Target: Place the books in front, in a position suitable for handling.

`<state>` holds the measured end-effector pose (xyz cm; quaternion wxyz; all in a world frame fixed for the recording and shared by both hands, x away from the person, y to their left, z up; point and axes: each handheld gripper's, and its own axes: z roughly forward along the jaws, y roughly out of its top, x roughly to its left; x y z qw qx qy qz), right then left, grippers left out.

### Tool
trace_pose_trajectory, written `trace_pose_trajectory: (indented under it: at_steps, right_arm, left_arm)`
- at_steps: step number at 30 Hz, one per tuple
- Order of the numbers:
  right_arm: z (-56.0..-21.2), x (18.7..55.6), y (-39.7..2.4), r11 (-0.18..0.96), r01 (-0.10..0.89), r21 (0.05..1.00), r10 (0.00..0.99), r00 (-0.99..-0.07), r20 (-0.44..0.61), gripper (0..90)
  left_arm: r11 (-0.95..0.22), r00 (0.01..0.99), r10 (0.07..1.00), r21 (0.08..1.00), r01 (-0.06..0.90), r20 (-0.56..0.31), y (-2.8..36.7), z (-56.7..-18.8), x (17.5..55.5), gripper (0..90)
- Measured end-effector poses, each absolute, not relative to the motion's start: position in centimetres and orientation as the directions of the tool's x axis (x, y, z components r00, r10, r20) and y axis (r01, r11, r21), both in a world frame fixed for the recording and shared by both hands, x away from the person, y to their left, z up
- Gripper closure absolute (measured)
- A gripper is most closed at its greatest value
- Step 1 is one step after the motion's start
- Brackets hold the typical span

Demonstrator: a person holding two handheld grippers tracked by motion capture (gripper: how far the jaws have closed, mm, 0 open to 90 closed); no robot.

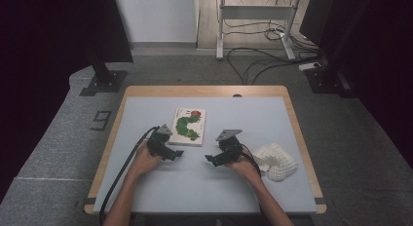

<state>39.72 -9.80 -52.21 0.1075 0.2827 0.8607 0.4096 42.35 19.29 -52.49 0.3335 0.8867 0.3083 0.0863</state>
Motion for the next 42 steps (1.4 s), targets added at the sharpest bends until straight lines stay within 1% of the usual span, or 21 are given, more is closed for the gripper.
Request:
trace_pose_trajectory:
  at_steps: [2,7,9,11,12,14,15,16,19,22,24,29,38,42]
  right_arm:
    - [-52.4,40.2,-9.5,0.505,0.392,0.769,0.571,-0.820,0.043,12.9]
    - [-52.8,41.4,-8.6,0.525,0.392,0.755,0.560,-0.828,0.040,14.6]
    - [-52.9,41.8,-8.3,0.524,0.393,0.756,0.560,-0.828,0.043,15.6]
    - [-53.0,42.3,-8.0,0.524,0.399,0.752,0.562,-0.826,0.046,17.0]
    - [-53.0,42.6,-7.9,0.527,0.398,0.751,0.561,-0.827,0.044,17.3]
    - [-53.1,43.0,-7.6,0.517,0.402,0.755,0.562,-0.825,0.055,18.0]
    - [-53.1,43.1,-7.5,0.515,0.406,0.755,0.560,-0.826,0.063,18.1]
    - [-53.1,43.2,-7.3,0.514,0.407,0.755,0.556,-0.828,0.068,16.3]
    - [-53.2,43.3,-7.0,0.533,0.395,0.748,0.553,-0.832,0.045,14.1]
    - [-53.1,43.4,-7.1,0.537,0.396,0.745,0.541,-0.839,0.056,13.6]
    - [-53.2,43.3,-7.1,0.537,0.391,0.747,0.537,-0.842,0.054,13.3]
    - [-53.2,42.8,-7.3,0.536,0.392,0.747,0.529,-0.846,0.064,13.2]
    - [-53.1,40.4,-7.7,0.549,0.380,0.744,0.497,-0.864,0.074,12.7]
    - [-53.2,39.2,-8.0,0.545,0.370,0.753,0.486,-0.871,0.076,12.6]
  left_arm:
    - [-0.588,0.800,0.598,0.650,0.481,-0.050,18.7,-52.6,42.1,0.0]
    - [-0.580,0.821,0.565,0.672,0.461,-0.076,18.0,-52.7,41.8,0.0]
    - [-0.587,0.826,0.559,0.667,0.459,-0.076,18.0,-52.6,41.9,0.0]
    - [-0.570,0.819,0.567,0.674,0.469,-0.090,18.1,-52.6,42.2,0.5]
    - [-0.565,0.814,0.575,0.677,0.472,-0.088,18.1,-52.6,42.3,1.5]
    - [-0.568,0.804,0.593,0.679,0.465,-0.055,18.0,-52.6,42.6,1.9]
    - [-0.569,0.802,0.595,0.677,0.466,-0.052,17.8,-52.7,42.7,1.9]
    - [-0.577,0.799,0.599,0.669,0.469,-0.044,17.6,-52.7,42.8,1.3]
    - [-0.589,0.799,0.600,0.661,0.464,-0.027,17.3,-52.8,42.7,0.0]
    - [-0.569,0.796,0.602,0.668,0.480,-0.059,17.5,-52.7,42.8,0.0]
    - [-0.556,0.793,0.604,0.672,0.488,-0.076,17.6,-52.7,42.8,0.0]
    - [-0.555,0.796,0.600,0.674,0.489,-0.083,17.7,-52.7,42.4,0.0]
    - [-0.556,0.803,0.590,0.677,0.483,-0.089,17.6,-52.7,40.5,0.0]
    - [-0.543,0.802,0.588,0.682,0.491,-0.109,17.6,-52.7,39.5,0.0]
